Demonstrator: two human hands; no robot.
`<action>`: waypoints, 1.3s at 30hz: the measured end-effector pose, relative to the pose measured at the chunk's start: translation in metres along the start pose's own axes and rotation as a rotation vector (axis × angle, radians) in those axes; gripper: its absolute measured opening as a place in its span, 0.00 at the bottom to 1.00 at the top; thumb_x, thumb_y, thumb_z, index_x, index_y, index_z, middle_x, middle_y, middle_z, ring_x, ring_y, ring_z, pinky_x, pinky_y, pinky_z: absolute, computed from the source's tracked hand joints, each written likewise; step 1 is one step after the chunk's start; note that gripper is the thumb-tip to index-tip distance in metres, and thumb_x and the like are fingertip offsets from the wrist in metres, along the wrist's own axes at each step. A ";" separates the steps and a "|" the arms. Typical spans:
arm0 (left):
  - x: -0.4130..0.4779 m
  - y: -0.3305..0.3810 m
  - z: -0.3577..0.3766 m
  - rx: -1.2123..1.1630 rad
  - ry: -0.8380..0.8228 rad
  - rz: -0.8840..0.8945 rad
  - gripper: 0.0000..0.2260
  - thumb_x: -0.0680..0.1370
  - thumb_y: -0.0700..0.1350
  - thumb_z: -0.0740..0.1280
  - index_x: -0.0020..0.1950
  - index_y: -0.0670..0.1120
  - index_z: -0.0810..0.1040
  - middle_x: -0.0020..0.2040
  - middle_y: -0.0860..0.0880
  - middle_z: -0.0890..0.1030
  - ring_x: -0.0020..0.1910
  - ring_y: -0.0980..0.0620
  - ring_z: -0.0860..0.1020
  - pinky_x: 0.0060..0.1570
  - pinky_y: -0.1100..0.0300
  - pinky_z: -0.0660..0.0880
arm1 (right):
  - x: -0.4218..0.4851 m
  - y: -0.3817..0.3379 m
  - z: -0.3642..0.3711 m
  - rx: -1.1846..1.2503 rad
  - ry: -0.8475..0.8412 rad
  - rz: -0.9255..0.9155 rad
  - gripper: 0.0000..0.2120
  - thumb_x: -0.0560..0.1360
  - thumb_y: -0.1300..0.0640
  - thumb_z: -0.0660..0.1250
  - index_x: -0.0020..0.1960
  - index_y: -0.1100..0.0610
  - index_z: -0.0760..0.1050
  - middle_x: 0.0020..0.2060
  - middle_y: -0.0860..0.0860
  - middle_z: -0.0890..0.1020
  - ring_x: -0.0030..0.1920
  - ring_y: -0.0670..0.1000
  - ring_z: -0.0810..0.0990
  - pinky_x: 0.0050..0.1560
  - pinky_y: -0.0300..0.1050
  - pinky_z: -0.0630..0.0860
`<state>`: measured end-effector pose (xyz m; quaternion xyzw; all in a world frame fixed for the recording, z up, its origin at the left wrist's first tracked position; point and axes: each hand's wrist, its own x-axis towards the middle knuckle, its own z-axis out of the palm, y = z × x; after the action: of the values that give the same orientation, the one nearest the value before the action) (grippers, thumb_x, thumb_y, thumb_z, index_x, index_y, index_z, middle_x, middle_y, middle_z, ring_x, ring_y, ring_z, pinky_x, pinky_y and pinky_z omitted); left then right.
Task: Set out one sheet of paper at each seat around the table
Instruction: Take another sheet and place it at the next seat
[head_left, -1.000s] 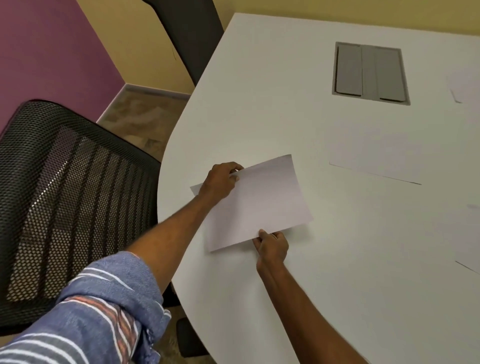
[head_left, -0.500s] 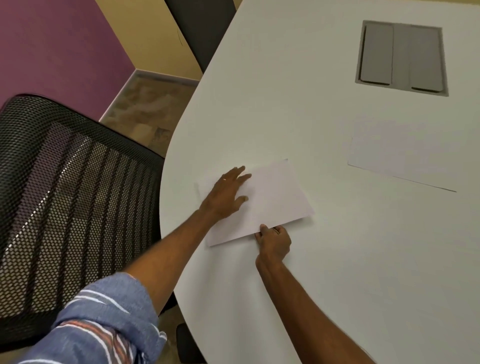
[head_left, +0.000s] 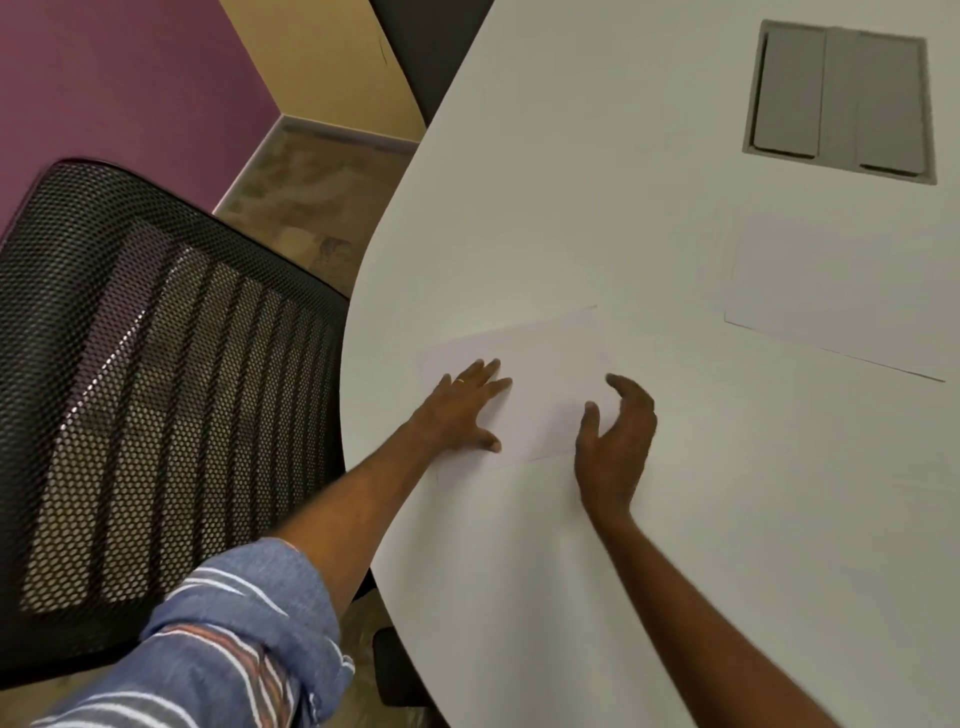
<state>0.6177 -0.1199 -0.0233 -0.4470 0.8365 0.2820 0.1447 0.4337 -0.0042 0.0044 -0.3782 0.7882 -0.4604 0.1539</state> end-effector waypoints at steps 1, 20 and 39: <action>0.001 0.001 -0.001 0.000 -0.011 -0.005 0.48 0.71 0.58 0.76 0.83 0.53 0.51 0.83 0.53 0.43 0.81 0.52 0.42 0.79 0.41 0.46 | 0.008 0.005 0.000 -0.072 -0.117 -0.076 0.20 0.78 0.62 0.66 0.70 0.56 0.71 0.68 0.51 0.74 0.69 0.52 0.70 0.67 0.38 0.66; 0.029 -0.004 -0.016 -0.009 -0.071 -0.035 0.50 0.70 0.50 0.79 0.82 0.54 0.50 0.83 0.53 0.41 0.81 0.51 0.40 0.76 0.34 0.48 | 0.057 0.034 0.022 -0.612 -0.781 -0.226 0.35 0.77 0.47 0.69 0.79 0.53 0.60 0.80 0.56 0.54 0.80 0.57 0.52 0.79 0.56 0.55; 0.034 0.000 -0.025 0.039 -0.109 -0.053 0.51 0.71 0.50 0.79 0.82 0.54 0.48 0.82 0.53 0.39 0.81 0.51 0.39 0.76 0.34 0.51 | 0.060 0.036 0.025 -0.612 -0.768 -0.210 0.35 0.77 0.47 0.69 0.79 0.53 0.60 0.80 0.56 0.54 0.80 0.58 0.52 0.78 0.58 0.56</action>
<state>0.5989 -0.1577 -0.0207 -0.4501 0.8206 0.2855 0.2061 0.3921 -0.0526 -0.0327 -0.6254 0.7313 -0.0489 0.2678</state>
